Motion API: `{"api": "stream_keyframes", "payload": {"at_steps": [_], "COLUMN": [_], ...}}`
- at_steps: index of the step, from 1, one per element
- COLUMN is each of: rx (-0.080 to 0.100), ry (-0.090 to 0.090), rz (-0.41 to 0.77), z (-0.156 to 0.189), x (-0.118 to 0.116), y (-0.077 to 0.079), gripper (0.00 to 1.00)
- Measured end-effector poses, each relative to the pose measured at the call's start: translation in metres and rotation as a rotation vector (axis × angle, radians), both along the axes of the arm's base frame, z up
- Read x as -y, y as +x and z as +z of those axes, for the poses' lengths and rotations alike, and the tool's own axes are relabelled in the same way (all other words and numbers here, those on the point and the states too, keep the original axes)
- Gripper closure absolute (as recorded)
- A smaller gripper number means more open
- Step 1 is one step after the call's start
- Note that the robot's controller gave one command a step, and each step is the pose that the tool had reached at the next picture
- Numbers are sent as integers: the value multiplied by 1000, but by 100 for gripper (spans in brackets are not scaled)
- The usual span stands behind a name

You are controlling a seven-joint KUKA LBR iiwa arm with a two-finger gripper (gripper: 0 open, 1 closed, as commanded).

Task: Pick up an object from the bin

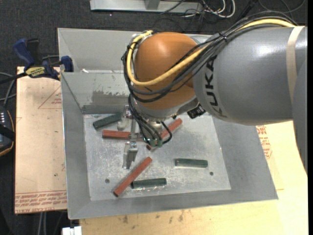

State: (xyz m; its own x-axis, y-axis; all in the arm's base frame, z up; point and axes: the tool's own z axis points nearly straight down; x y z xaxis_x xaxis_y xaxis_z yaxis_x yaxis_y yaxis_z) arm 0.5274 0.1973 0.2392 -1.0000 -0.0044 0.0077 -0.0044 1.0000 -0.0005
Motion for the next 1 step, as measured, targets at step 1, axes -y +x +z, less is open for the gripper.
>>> {"api": "stream_keyframes", "payload": {"at_steps": [1], "rx": [8], "ry": [2], "rz": [-4], "z": [4], "x": [1], "y": [2], "gripper": [0]}}
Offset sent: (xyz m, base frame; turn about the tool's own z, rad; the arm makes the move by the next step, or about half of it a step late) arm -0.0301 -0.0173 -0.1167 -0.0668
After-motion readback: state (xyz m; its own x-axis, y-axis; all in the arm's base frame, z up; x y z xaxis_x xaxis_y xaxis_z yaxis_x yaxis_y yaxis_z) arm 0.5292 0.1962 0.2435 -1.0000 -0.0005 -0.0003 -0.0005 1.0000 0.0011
